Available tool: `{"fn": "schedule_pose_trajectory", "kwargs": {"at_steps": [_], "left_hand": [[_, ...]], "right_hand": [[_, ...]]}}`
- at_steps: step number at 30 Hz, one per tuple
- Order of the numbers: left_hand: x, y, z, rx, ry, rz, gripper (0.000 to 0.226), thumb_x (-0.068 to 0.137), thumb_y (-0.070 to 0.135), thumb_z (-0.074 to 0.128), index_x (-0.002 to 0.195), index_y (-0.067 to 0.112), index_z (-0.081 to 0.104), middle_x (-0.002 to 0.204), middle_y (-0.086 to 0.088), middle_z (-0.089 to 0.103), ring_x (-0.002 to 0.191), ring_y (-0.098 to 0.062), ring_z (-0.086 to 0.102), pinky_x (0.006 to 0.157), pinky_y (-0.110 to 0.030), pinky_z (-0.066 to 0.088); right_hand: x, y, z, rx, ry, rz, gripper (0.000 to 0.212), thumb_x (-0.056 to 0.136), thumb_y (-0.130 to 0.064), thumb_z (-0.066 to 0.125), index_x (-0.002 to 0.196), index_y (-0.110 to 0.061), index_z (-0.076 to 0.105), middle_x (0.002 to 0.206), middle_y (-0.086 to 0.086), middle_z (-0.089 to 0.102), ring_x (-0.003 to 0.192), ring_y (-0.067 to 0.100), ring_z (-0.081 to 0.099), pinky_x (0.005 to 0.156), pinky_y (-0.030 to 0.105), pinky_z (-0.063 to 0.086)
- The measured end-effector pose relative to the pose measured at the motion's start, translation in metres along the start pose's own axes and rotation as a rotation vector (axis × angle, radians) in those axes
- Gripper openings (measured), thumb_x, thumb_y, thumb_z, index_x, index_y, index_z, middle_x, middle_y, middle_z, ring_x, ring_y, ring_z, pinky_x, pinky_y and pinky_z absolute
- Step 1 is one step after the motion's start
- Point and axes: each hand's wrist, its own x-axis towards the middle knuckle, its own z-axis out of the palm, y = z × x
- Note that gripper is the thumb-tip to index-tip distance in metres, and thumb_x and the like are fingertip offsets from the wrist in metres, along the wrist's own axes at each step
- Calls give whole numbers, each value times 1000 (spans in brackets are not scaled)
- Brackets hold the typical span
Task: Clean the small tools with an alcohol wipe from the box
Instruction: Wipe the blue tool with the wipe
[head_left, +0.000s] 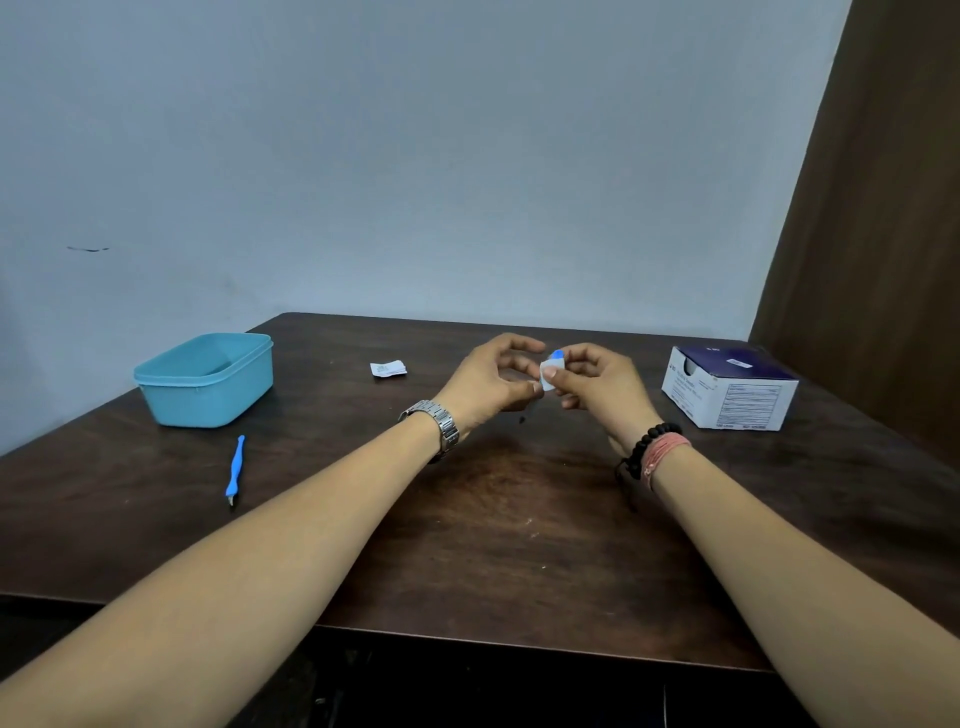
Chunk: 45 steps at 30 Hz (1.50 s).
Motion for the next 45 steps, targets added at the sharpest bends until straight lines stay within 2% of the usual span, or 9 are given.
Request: {"fn": "schedule_pose_trajectory", "kwargs": {"at_steps": [5, 11, 17, 20, 23, 28, 31, 39, 45], "left_hand": [[-1, 0, 5, 9, -52, -27, 34, 85, 4, 68, 116, 14, 58, 83, 0, 69, 72, -17, 64, 65, -28, 53], [-2, 1, 2, -1, -36, -45, 34, 86, 6, 67, 118, 12, 57, 78, -1, 68, 68, -17, 62, 65, -29, 55], [-1, 2, 6, 42, -73, -36, 33, 86, 8, 68, 117, 17, 58, 83, 1, 68, 75, -12, 64, 66, -27, 55], [-1, 2, 4, 54, -26, -29, 34, 86, 8, 68, 116, 18, 58, 80, 3, 68, 69, -12, 62, 62, -26, 51], [-1, 2, 2, 65, -15, -31, 34, 85, 8, 68, 116, 16, 58, 78, 1, 68, 68, -15, 62, 63, -27, 52], [-3, 4, 5, 101, -37, -11, 32, 87, 11, 68, 116, 17, 59, 82, 3, 69, 77, -13, 64, 67, -25, 54], [-3, 5, 6, 136, -26, -1, 31, 86, 13, 68, 116, 18, 59, 80, 4, 69, 71, -12, 64, 66, -25, 53], [-3, 1, 4, 182, -3, 10, 20, 83, 9, 72, 94, 21, 61, 78, -1, 68, 71, -19, 68, 72, -34, 59], [-3, 3, 6, 308, 1, 53, 21, 80, 14, 77, 90, 25, 61, 78, 3, 67, 66, -12, 65, 72, -30, 58]], "right_hand": [[2, -1, -1, 49, 77, 20, 15, 95, -16, 60, 81, -13, 65, 73, 7, 64, 56, 8, 55, 52, 17, 49], [2, 1, -1, 24, 4, 34, 11, 86, -4, 70, 88, -12, 64, 76, 2, 67, 63, 6, 60, 54, 16, 49], [4, -1, -4, 36, 103, 63, 22, 97, -21, 57, 78, -12, 63, 69, 4, 63, 57, 10, 56, 53, 19, 49], [2, -2, -2, 60, 36, 43, 10, 92, -9, 63, 83, -13, 62, 72, 3, 64, 59, 8, 56, 52, 16, 48], [1, -2, 0, 31, 1, 42, 14, 85, -2, 70, 85, -14, 61, 75, 0, 66, 62, 5, 59, 53, 15, 48], [2, -4, -2, 32, 90, 59, 16, 96, -16, 58, 82, -12, 63, 72, 3, 65, 59, 9, 55, 51, 15, 48], [2, -4, -3, 48, 102, 68, 15, 96, -16, 58, 83, -11, 64, 71, 3, 65, 59, 9, 55, 52, 15, 48], [2, -1, -4, 60, 53, 34, 18, 83, -4, 73, 85, -16, 60, 77, -1, 66, 65, 5, 60, 54, 16, 48], [5, -2, -4, 68, 143, 47, 16, 96, -16, 59, 80, -13, 61, 72, 3, 64, 59, 8, 56, 51, 16, 48]]}}
